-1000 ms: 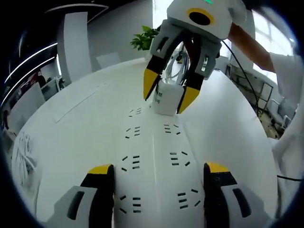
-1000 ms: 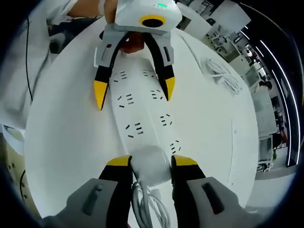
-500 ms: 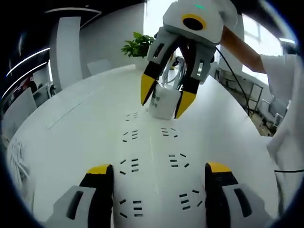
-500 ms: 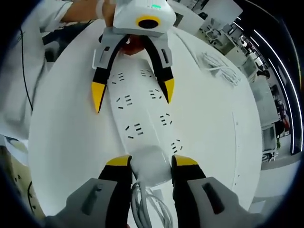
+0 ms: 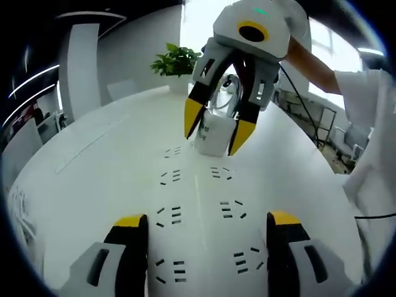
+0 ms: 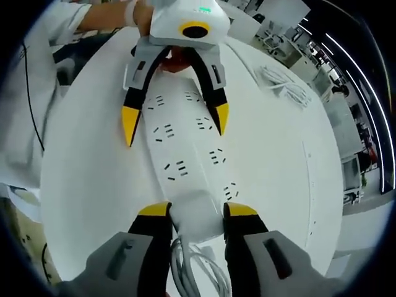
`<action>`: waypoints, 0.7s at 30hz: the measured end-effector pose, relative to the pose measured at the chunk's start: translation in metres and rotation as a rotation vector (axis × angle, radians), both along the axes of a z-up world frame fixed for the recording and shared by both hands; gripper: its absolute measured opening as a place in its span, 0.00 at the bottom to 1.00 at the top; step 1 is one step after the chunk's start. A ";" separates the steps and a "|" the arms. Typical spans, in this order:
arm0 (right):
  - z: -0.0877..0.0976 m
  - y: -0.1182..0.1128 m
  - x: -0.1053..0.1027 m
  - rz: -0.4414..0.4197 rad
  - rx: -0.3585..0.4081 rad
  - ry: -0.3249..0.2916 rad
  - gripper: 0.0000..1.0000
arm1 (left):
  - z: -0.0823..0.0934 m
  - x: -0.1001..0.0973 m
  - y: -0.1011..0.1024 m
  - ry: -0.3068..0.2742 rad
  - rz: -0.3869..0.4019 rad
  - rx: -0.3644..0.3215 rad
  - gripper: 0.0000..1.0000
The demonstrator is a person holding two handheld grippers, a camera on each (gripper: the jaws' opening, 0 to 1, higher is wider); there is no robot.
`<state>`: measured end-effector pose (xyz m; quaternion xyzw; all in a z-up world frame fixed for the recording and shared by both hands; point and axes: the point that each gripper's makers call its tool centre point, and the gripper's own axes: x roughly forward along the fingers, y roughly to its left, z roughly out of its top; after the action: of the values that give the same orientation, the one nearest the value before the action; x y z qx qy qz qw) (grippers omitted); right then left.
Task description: Straighten the power strip on the desk, plug the charger into it
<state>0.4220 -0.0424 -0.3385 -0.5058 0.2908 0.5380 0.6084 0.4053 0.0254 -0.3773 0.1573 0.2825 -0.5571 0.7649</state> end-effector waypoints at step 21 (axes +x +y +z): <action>-0.001 -0.003 -0.013 -0.013 0.014 0.006 0.30 | 0.002 -0.003 0.001 -0.004 -0.068 0.010 0.78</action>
<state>0.4095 -0.0457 -0.3391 -0.4980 0.2919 0.5375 0.6147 0.4022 0.0262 -0.3754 0.1718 0.2782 -0.5809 0.7454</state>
